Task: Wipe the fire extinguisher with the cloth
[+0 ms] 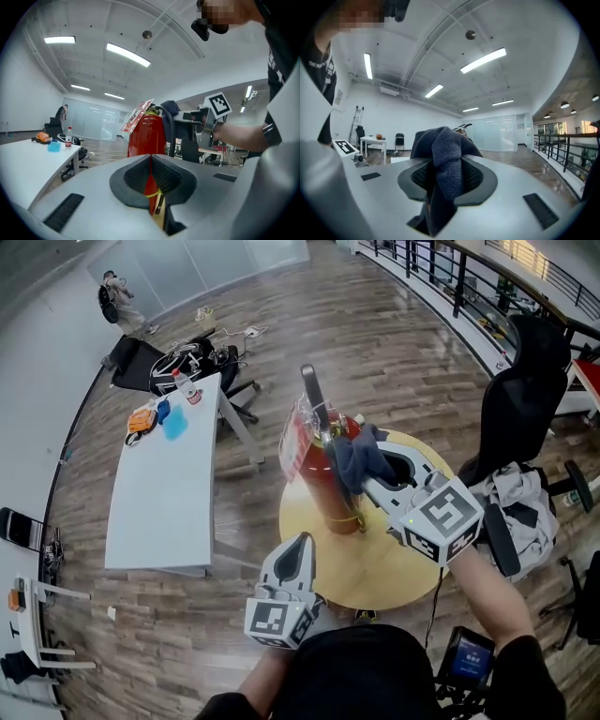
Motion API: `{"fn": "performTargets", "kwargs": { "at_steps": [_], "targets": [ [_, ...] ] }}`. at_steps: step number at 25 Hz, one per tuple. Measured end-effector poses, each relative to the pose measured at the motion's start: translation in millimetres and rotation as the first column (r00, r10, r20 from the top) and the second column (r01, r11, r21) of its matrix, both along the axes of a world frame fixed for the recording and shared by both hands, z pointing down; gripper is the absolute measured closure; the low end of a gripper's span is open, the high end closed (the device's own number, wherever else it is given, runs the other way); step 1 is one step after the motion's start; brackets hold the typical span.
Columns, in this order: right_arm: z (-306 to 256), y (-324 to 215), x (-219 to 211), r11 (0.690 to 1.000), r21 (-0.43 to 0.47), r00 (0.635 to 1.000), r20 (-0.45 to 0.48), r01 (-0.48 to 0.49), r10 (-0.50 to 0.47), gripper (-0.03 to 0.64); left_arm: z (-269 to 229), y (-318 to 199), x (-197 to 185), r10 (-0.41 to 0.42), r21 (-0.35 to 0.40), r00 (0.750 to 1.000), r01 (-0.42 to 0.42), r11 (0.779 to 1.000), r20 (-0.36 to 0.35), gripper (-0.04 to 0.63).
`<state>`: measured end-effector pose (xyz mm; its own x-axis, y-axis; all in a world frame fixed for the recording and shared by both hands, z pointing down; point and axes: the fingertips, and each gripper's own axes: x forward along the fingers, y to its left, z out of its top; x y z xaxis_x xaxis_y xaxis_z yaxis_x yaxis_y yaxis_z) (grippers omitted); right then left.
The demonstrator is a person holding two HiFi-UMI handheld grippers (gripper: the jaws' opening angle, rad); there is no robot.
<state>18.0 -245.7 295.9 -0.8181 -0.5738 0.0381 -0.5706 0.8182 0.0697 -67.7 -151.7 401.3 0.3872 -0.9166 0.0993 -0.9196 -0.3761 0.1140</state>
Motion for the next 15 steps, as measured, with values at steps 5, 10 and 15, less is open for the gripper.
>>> {"fn": "performTargets", "kwargs": {
  "at_steps": [5,10,15],
  "targets": [
    [36,9,9,0.998,-0.036,0.996,0.068,-0.055,0.058,0.508,-12,-17,4,-0.05,0.014,0.999,0.05,0.999,-0.022,0.572],
    [146,3,11,0.967,-0.243,0.996,0.019,-0.08,0.087,0.508,-18,-34,13,-0.082,0.056,0.996,0.083,0.995,-0.028,0.572],
    [224,-10,24,0.878,-0.466,0.991,0.017,-0.113,0.136,0.508,-7,-35,21,-0.064,0.025,0.996,0.065,0.998,-0.057,0.572]
  ]
}}
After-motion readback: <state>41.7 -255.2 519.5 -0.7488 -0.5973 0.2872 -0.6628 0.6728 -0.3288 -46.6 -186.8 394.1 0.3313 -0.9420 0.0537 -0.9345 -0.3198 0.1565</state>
